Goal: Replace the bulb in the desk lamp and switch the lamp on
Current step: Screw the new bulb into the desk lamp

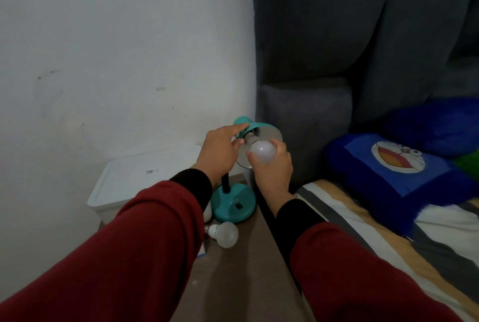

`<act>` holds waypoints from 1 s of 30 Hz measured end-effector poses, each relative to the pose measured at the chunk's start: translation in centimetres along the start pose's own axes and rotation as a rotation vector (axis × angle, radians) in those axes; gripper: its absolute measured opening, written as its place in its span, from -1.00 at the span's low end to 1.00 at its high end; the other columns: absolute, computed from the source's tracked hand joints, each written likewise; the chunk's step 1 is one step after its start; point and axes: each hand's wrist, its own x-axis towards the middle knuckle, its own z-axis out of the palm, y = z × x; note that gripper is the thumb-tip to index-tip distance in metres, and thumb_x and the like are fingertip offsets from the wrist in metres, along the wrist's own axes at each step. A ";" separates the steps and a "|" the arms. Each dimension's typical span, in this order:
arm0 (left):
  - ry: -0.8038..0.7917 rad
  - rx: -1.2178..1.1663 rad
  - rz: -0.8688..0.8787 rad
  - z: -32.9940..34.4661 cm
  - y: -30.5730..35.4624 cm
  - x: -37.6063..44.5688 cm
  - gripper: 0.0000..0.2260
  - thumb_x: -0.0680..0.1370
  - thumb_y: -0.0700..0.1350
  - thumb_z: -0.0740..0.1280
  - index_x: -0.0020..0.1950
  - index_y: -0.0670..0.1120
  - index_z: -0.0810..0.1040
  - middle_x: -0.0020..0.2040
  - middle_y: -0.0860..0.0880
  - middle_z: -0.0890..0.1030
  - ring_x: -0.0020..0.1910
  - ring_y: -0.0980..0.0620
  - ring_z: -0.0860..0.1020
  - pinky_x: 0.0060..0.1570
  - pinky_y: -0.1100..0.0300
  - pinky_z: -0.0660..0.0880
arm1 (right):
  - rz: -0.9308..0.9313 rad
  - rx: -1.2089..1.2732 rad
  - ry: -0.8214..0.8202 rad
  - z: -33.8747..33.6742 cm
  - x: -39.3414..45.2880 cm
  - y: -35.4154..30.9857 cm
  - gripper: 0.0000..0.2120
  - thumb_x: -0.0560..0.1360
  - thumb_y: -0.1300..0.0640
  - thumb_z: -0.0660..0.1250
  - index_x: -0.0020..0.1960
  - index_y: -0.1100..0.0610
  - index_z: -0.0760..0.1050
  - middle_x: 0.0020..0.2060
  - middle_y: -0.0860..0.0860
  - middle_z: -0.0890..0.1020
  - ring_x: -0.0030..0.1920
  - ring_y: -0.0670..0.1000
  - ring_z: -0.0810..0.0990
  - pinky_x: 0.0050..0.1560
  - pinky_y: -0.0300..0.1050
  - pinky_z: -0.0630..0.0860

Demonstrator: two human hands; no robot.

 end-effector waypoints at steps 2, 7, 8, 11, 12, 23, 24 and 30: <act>0.013 -0.029 -0.005 0.3 -0.3 0.3 -0.66 0.55 -0.24 0.29 0.32 -0.06 0.50 0.26 -0.13 0.58 0.20 -0.06 0.56 0.15 0.49 0.23 | 0.004 0.025 -0.020 0.4 0.5 -0.1 -0.41 0.41 0.06 0.44 0.38 0.03 0.30 0.25 0.17 0.43 0.24 0.16 0.45 0.12 -0.16 0.35; 0.021 -0.077 -0.013 0.5 -0.7 0.5 -0.67 0.54 -0.27 0.30 0.29 -0.07 0.53 0.19 -0.14 0.62 0.15 -0.05 0.59 0.16 0.47 0.30 | 0.013 0.002 -0.084 0.9 1.2 -0.1 -0.43 0.41 0.11 0.44 0.36 -0.01 0.32 0.26 0.17 0.40 0.23 0.16 0.44 0.11 -0.17 0.36; 0.019 -0.085 -0.011 0.5 -0.8 0.6 -0.67 0.53 -0.26 0.31 0.28 -0.07 0.53 0.18 -0.14 0.62 0.14 -0.05 0.59 0.15 0.48 0.30 | 0.018 -0.006 -0.094 0.9 1.2 0.0 -0.40 0.40 0.15 0.43 0.38 -0.01 0.31 0.27 0.17 0.39 0.24 0.16 0.44 0.16 -0.13 0.38; 0.012 -0.086 -0.013 0.4 -0.9 0.6 -0.67 0.53 -0.26 0.32 0.28 -0.06 0.54 0.17 -0.12 0.63 0.09 -0.02 0.59 0.08 0.59 0.20 | 0.009 0.010 -0.095 1.0 1.1 0.2 -0.39 0.40 0.19 0.42 0.39 0.05 0.30 0.27 0.16 0.43 0.25 0.16 0.45 0.20 -0.10 0.39; 0.014 -0.084 -0.014 0.4 -0.9 0.6 -0.67 0.53 -0.27 0.32 0.28 -0.06 0.54 0.17 -0.12 0.63 0.08 -0.01 0.59 0.08 0.60 0.18 | 0.009 0.032 -0.095 1.1 1.0 0.3 -0.41 0.41 0.16 0.43 0.39 0.07 0.30 0.26 0.15 0.46 0.25 0.15 0.47 0.18 -0.11 0.40; 0.001 -0.128 -0.044 0.4 -0.9 0.6 -0.67 0.54 -0.29 0.31 0.29 -0.08 0.53 0.22 -0.12 0.60 0.15 0.00 0.57 0.09 0.64 0.14 | 0.036 0.122 -0.045 1.1 0.8 0.6 -0.34 0.38 0.12 0.46 0.39 -0.03 0.26 0.20 0.12 0.47 0.14 0.07 0.52 -0.03 -0.28 0.48; 0.003 -0.130 -0.044 0.4 -1.0 0.6 -0.67 0.54 -0.29 0.31 0.29 -0.07 0.53 0.22 -0.12 0.59 0.15 0.00 0.57 0.09 0.64 0.14 | 0.055 0.147 -0.059 1.1 0.8 0.6 -0.41 0.40 0.09 0.46 0.35 -0.01 0.30 0.15 0.09 0.51 0.07 0.04 0.55 -0.15 -0.37 0.44; -0.001 -0.137 -0.055 0.4 -1.0 0.7 -0.67 0.53 -0.28 0.31 0.28 -0.06 0.54 0.23 -0.11 0.59 0.18 0.01 0.57 0.10 0.62 0.16 | 0.117 0.187 -0.056 1.5 0.9 0.3 -0.31 0.38 -0.04 0.46 0.41 0.02 0.21 0.25 0.11 0.45 0.20 0.07 0.48 0.05 -0.16 0.40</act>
